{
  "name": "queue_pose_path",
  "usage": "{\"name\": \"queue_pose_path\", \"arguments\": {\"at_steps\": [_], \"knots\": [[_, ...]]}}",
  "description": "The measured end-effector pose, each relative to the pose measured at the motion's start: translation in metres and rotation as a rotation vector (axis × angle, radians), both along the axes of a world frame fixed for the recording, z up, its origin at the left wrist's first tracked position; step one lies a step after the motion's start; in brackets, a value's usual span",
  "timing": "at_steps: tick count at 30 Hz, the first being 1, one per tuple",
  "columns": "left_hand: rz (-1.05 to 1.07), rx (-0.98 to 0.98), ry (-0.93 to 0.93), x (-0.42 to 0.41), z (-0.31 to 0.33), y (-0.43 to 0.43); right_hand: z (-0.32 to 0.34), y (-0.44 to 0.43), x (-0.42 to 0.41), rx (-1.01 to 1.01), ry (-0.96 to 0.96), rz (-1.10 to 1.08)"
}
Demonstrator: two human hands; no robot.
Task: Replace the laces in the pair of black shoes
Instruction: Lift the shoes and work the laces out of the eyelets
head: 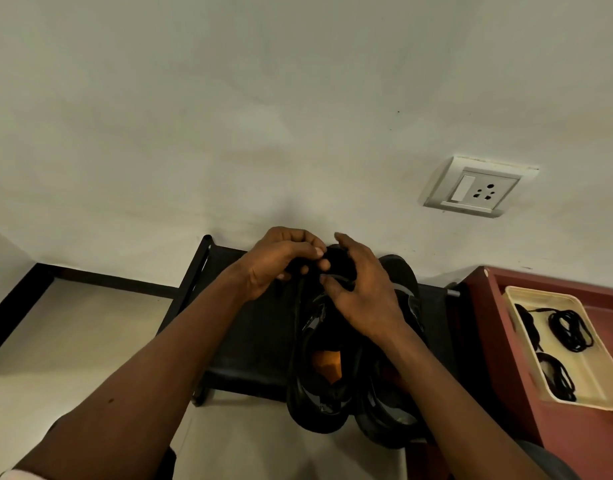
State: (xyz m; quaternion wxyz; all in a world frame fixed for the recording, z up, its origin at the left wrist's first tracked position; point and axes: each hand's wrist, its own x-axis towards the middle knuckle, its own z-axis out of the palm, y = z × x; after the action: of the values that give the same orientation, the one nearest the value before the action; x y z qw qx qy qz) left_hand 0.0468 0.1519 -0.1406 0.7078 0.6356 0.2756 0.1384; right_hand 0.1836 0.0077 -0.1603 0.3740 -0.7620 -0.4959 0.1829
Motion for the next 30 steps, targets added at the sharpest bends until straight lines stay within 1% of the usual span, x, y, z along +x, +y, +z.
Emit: {"name": "queue_pose_path", "arguments": {"at_steps": [2,5,8,10,12,13,14,16,17,18,19,20,21,22,24,25,27,30], "knots": [[-0.041,0.024,-0.014,-0.003,0.002,-0.002,0.002,0.001,-0.003,0.073,0.017,-0.009],[0.069,0.123,-0.054,-0.007,0.004,-0.005,0.009,0.000,-0.003,0.112,0.003,-0.076],[0.164,0.197,-0.090,-0.014,0.005,-0.008,0.016,-0.008,-0.002,0.118,0.078,-0.057],[0.195,0.246,-0.060,-0.018,0.004,-0.011,0.020,-0.016,-0.002,0.125,0.180,-0.039],[0.187,0.335,0.048,-0.022,0.005,-0.016,0.024,-0.024,-0.005,0.147,0.326,-0.051],[0.162,0.417,0.148,-0.024,0.007,-0.020,0.026,-0.029,-0.006,0.155,0.408,-0.059],[0.131,0.543,0.279,-0.026,0.010,-0.025,0.028,-0.033,-0.008,0.157,0.486,-0.064],[0.087,0.867,0.565,-0.031,0.016,-0.039,0.034,-0.041,-0.011,0.153,0.605,-0.069],[0.091,0.996,0.665,-0.033,0.020,-0.046,0.037,-0.044,-0.013,0.154,0.643,-0.073],[0.102,1.082,0.724,-0.034,0.023,-0.054,0.041,-0.046,-0.015,0.159,0.668,-0.078],[0.116,1.134,0.742,-0.035,0.025,-0.059,0.045,-0.048,-0.016,0.160,0.683,-0.079],[0.124,1.155,0.718,-0.035,0.027,-0.063,0.049,-0.048,-0.018,0.152,0.693,-0.072],[0.125,1.147,0.640,-0.036,0.031,-0.067,0.053,-0.050,-0.019,0.138,0.699,-0.056],[0.112,1.103,0.507,-0.038,0.034,-0.070,0.057,-0.053,-0.021,0.118,0.703,-0.033],[0.055,0.948,0.169,-0.038,0.038,-0.076,0.064,-0.058,-0.025,0.077,0.727,0.018],[0.030,0.864,0.038,-0.038,0.038,-0.079,0.067,-0.061,-0.027,0.061,0.760,0.039],[-0.011,0.672,-0.105,-0.038,0.035,-0.084,0.072,-0.065,-0.031,0.040,0.877,0.061],[0.013,0.310,-0.202,-0.041,0.035,-0.080,0.076,-0.071,-0.034,0.005,1.036,0.082]]}}
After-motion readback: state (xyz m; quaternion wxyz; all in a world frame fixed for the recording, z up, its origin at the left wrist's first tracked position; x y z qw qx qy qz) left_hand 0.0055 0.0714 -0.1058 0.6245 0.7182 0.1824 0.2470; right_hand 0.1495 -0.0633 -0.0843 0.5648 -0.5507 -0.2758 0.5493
